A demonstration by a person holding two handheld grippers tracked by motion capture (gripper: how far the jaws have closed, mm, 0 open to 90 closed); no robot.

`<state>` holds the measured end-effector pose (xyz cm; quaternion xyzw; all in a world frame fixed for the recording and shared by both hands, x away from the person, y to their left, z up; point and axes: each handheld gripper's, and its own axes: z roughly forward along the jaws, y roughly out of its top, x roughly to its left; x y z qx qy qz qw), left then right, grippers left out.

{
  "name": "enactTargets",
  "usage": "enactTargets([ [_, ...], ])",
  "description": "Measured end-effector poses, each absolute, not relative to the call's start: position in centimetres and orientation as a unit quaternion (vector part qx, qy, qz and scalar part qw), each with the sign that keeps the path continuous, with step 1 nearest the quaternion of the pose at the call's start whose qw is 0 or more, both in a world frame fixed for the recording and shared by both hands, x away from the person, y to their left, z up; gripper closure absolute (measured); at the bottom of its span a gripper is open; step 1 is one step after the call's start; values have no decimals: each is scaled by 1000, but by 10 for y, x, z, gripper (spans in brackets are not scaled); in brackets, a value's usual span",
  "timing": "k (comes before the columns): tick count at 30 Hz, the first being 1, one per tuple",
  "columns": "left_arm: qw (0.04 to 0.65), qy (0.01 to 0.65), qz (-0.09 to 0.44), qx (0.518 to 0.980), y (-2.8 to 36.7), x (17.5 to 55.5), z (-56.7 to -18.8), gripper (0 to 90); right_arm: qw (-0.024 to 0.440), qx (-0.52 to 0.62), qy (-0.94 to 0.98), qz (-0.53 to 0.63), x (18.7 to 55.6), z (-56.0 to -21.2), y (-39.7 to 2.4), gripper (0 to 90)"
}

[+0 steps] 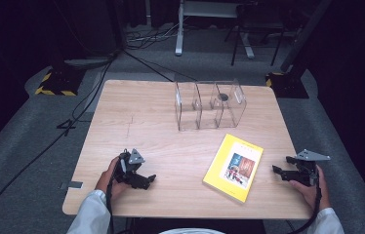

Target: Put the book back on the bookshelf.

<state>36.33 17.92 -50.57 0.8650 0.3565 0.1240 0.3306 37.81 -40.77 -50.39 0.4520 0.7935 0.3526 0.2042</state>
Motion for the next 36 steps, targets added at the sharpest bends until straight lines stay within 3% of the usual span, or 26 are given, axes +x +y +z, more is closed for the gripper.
enactTargets([
  [28,337,308,108,883,159,348,-506,1,179,401,825,357,402,-502,-352,248],
  [36,342,262,92,898,133,345,-505,6,169,393,832,354,409,-499,-315,393],
])
